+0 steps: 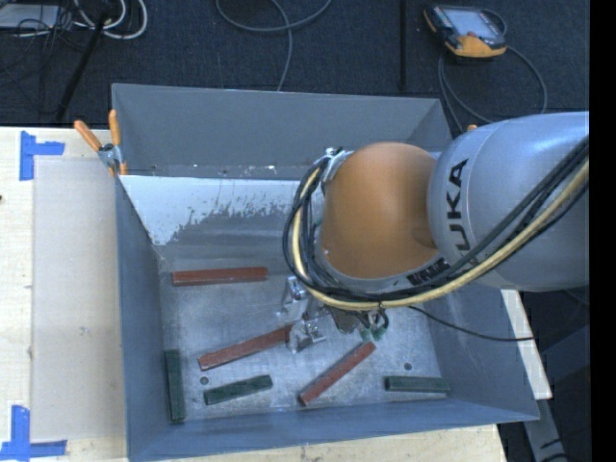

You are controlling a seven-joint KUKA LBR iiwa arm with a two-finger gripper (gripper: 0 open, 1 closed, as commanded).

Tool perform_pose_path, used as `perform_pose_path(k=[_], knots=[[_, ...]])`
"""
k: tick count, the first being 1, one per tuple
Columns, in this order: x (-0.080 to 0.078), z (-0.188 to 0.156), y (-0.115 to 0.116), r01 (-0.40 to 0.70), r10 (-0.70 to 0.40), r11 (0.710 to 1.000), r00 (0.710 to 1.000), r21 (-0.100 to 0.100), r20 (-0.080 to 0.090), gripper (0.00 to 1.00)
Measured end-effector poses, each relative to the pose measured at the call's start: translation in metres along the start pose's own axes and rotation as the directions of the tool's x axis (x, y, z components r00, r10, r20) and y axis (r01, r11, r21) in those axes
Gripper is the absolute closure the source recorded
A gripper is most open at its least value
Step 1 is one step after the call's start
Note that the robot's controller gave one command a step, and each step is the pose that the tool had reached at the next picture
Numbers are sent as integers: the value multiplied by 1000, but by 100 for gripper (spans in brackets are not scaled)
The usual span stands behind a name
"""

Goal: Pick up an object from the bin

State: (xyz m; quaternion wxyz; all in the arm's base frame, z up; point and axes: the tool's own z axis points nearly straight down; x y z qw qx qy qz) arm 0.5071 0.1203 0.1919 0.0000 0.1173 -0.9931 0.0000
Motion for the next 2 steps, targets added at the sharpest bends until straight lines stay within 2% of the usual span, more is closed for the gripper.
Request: perform_pose_path(k=[1, 2], knots=[[0, 0, 0, 0, 0, 1000, 1000, 0, 0, 100], [0, -33, -24, 107, -107, 994, 994, -2, -4, 100]])
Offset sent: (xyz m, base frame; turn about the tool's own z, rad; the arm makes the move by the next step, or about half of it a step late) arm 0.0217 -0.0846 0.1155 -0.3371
